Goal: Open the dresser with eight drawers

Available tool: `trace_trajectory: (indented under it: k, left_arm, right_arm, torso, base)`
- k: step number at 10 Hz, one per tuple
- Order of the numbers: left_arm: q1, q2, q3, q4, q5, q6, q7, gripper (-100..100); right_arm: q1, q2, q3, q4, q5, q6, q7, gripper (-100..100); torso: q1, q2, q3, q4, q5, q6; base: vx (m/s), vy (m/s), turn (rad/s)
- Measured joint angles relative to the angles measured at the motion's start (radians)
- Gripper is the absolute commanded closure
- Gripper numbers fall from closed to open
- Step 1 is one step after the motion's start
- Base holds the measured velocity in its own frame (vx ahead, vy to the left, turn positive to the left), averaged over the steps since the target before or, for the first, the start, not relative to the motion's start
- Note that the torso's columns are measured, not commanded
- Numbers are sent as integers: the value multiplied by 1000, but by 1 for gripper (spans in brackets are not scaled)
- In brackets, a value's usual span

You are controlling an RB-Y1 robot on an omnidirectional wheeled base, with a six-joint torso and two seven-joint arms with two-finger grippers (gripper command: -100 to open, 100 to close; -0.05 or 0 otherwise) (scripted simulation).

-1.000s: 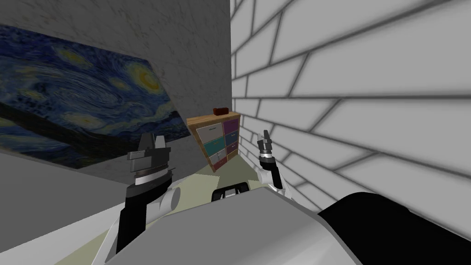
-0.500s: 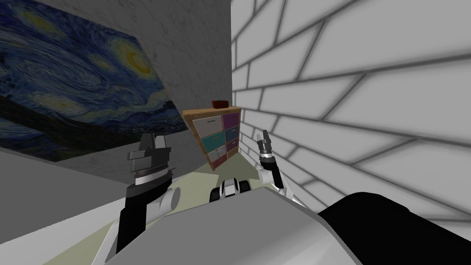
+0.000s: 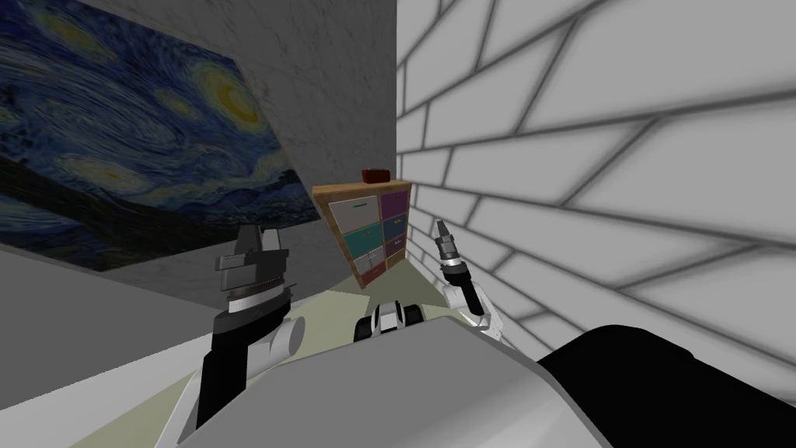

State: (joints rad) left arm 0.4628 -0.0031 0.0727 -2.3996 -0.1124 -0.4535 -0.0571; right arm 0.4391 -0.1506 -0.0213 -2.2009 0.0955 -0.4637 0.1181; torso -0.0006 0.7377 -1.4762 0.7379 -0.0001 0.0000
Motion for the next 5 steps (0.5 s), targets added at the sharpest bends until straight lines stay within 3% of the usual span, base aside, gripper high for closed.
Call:
trace_trajectory:
  k: [5]
  left_arm:
    - [0,0,0,0,0,0,0,0]
  right_arm:
    - [-30,-65,-48,24,146,27,93,-100]
  torso:
    - [2,0,0,0,0,0]
  base:
    - [73,43,69]
